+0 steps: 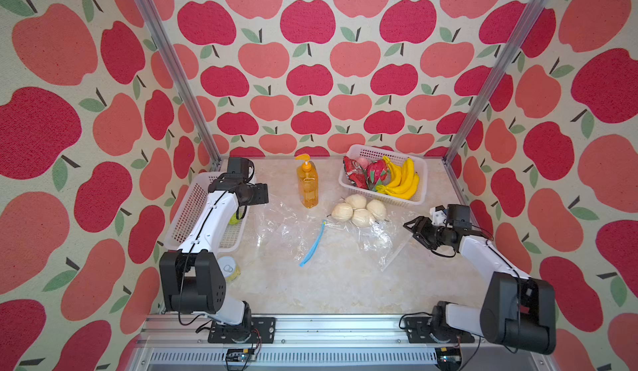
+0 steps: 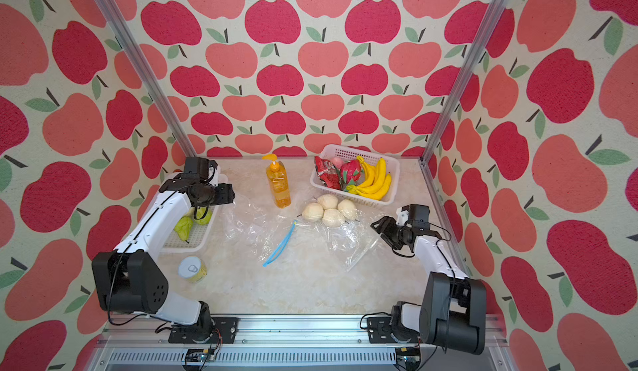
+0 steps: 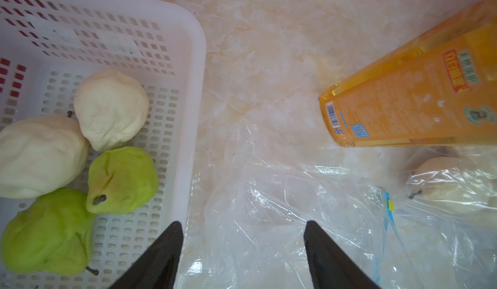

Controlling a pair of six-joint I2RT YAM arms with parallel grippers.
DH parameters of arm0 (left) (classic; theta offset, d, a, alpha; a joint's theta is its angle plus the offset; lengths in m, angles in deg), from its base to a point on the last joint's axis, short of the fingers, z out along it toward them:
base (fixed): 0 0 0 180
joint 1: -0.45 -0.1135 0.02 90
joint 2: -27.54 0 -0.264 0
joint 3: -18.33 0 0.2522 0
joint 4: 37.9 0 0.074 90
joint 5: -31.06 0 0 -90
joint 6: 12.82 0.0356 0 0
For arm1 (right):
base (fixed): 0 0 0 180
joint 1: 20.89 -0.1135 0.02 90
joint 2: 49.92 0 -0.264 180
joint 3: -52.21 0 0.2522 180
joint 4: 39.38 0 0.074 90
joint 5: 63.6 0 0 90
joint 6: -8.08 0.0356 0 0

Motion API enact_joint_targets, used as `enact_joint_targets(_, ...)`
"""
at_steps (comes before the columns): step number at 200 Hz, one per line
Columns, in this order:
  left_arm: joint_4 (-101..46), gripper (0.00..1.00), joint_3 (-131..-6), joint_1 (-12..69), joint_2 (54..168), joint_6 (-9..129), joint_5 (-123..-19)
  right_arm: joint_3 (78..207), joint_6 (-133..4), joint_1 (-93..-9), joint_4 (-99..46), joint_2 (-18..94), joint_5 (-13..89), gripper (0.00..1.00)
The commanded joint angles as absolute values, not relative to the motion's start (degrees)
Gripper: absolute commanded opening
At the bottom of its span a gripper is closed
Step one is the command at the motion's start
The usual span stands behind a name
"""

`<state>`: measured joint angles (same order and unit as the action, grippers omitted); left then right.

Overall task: Open the zip-top bag and take out the pear
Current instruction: Move the zipper food storage bag to the center of the board, then pick up the zipper food storage bag at the center of the board.

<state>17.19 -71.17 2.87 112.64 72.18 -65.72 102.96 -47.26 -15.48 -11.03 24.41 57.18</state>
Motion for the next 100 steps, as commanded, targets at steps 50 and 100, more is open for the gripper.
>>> enact_joint_targets(50,25.29,0.75,-76.94,13.45,105.91,78.3,-75.79,104.59,-47.38,-16.19,-13.5,19.25,61.46,0.06)
enact_joint_targets(100,19.8,0.78,-79.46,14.71,103.66,79.21,-94.47,113.92,-55.68,-20.34,-2.48,14.59,62.51,0.0)
